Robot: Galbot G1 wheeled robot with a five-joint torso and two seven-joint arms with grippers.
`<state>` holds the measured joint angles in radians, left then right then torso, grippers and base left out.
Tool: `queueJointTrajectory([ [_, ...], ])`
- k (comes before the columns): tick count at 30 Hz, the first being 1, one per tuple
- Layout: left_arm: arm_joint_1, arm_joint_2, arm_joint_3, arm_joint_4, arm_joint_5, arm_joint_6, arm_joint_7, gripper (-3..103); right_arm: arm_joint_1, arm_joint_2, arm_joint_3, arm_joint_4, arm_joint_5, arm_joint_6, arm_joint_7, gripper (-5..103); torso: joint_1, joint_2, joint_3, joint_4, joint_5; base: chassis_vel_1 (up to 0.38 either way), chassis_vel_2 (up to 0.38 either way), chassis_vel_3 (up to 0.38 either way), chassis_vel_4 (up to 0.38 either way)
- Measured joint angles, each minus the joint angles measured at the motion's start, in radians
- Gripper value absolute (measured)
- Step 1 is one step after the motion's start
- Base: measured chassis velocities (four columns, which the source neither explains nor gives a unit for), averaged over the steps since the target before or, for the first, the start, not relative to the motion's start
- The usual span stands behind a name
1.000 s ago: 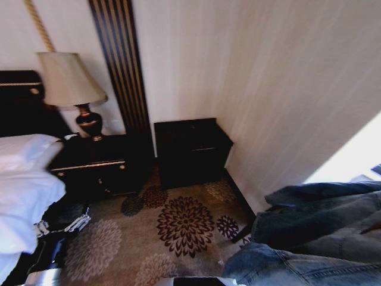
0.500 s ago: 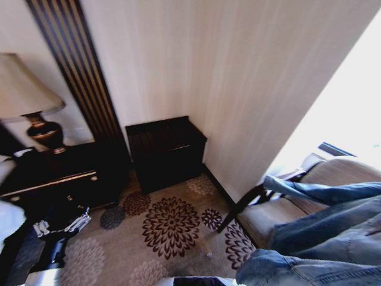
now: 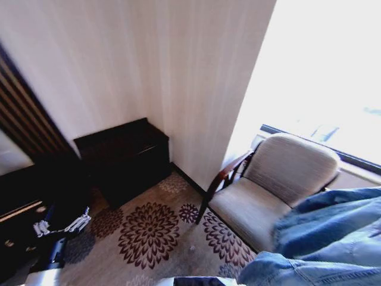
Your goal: Pick up the clothes from the bed and hang them on the clothes hanger.
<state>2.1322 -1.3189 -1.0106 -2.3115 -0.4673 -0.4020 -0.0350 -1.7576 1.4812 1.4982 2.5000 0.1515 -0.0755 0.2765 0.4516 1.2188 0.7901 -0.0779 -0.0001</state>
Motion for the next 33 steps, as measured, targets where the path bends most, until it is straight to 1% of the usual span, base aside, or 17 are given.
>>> queueJointTrajectory([
  [33, 0.000, 0.000, 0.000, 0.000, 0.000, 0.000, 0.000, 100, 0.006, 0.002, -0.027, 0.000, -0.015, 0.000, 0.002, 19, 0.000, 0.000, 0.000, -0.0002, 0.0001, -0.123, -0.130, -0.123, -0.121],
])
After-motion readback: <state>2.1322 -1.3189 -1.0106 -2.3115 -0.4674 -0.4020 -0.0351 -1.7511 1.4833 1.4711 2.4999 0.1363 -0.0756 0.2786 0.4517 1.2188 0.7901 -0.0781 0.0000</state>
